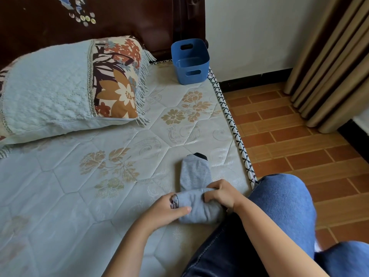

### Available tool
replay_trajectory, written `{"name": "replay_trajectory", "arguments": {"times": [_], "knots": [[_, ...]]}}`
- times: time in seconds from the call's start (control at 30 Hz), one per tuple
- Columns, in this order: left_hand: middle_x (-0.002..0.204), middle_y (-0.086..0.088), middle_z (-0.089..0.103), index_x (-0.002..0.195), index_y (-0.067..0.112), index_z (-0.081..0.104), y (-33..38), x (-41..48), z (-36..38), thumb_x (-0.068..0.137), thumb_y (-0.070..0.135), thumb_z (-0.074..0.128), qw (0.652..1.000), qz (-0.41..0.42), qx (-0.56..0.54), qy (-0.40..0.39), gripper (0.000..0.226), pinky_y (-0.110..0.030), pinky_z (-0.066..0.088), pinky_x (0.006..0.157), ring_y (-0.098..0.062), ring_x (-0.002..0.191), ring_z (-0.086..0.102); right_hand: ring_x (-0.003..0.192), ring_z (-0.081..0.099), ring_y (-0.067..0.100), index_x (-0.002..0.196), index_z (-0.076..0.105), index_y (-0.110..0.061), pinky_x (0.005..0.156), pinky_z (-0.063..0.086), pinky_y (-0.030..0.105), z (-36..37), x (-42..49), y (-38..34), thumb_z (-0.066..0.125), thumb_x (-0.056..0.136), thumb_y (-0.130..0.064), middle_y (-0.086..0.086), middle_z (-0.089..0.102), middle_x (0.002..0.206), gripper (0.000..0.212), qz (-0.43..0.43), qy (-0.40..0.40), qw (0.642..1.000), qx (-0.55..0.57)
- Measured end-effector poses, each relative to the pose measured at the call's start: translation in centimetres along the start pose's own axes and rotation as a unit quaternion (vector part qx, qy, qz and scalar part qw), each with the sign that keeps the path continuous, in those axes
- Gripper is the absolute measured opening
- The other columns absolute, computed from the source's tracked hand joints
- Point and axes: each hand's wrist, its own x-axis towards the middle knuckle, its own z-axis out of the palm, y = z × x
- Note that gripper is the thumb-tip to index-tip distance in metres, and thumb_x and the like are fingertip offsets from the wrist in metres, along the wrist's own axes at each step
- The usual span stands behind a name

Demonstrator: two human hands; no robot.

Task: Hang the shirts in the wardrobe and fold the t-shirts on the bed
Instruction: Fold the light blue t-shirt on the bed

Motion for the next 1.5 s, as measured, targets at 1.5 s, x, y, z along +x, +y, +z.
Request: {"name": "replay_trajectory", "arguments": {"times": [1.5], "knots": [[0.075, -0.023, 0.063, 0.098, 0.0, 0.056, -1.2, 5.0, 4.0, 0.099, 0.023, 0.041, 0.925, 0.062, 0.122, 0.354, 0.028, -0.037, 0.039, 0.056, -0.04, 0.07, 0.061, 0.082, 0.052, 0.017, 0.096, 0.038, -0.015, 0.065, 0.034, 0.028, 0.4, 2.1, 0.4, 0.061, 0.09, -0.021, -0.003, 0.057, 0.087, 0.024, -0.09, 0.161, 0.981, -0.061]]}}
